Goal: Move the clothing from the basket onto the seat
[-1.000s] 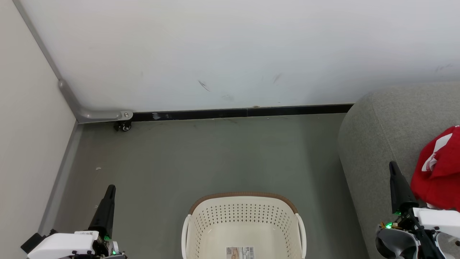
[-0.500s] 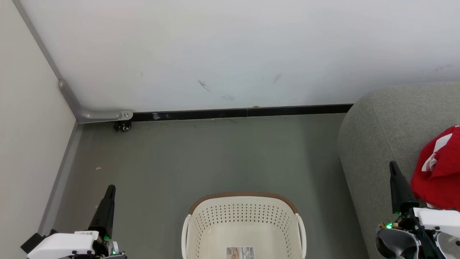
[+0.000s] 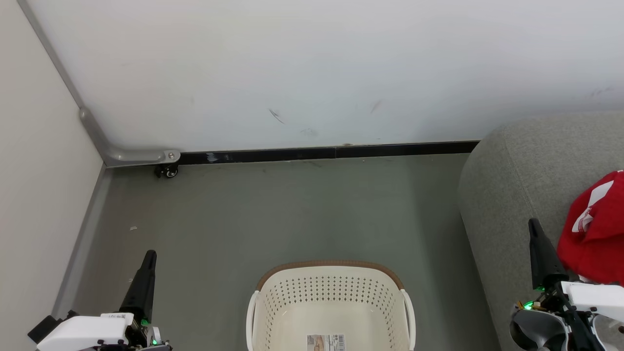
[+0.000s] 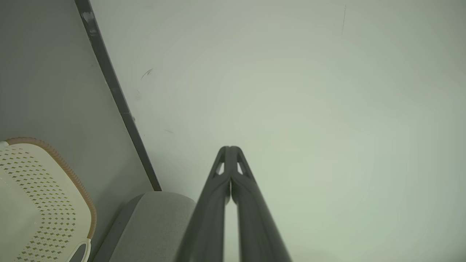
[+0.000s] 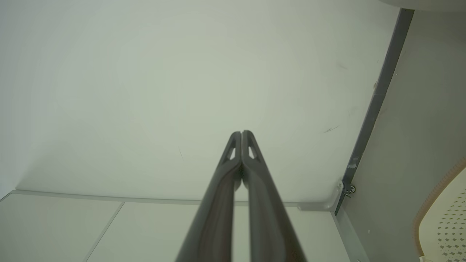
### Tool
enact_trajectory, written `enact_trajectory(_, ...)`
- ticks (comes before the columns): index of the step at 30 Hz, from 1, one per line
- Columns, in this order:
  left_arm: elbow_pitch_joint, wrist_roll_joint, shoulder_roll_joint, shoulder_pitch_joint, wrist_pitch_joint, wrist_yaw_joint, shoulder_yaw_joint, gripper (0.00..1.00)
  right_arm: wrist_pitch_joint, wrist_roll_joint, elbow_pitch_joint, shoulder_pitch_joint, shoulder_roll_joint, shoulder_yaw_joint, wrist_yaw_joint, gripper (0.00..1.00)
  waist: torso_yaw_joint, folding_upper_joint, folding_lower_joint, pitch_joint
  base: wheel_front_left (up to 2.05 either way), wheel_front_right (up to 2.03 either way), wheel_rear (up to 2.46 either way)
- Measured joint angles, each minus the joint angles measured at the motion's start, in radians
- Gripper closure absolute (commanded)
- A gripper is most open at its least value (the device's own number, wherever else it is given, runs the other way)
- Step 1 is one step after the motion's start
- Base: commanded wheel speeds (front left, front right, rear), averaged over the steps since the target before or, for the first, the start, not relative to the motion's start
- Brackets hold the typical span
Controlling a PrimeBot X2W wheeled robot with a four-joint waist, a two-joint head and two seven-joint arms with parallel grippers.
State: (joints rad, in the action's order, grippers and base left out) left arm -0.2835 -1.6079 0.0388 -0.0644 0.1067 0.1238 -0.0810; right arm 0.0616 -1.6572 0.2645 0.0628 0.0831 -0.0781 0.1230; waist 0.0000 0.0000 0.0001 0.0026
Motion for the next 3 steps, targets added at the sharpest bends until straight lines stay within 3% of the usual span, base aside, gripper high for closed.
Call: enact_trajectory(3, 0.0, 0.0, 0.0, 0.0, 0.0, 0.0, 0.0, 1.0, 0.0, 0.0, 0.0, 0.0, 0.0, 0.0, 0.0, 1.0, 0.0, 0.0, 0.0, 0.0, 0.0, 0.0, 0.0)
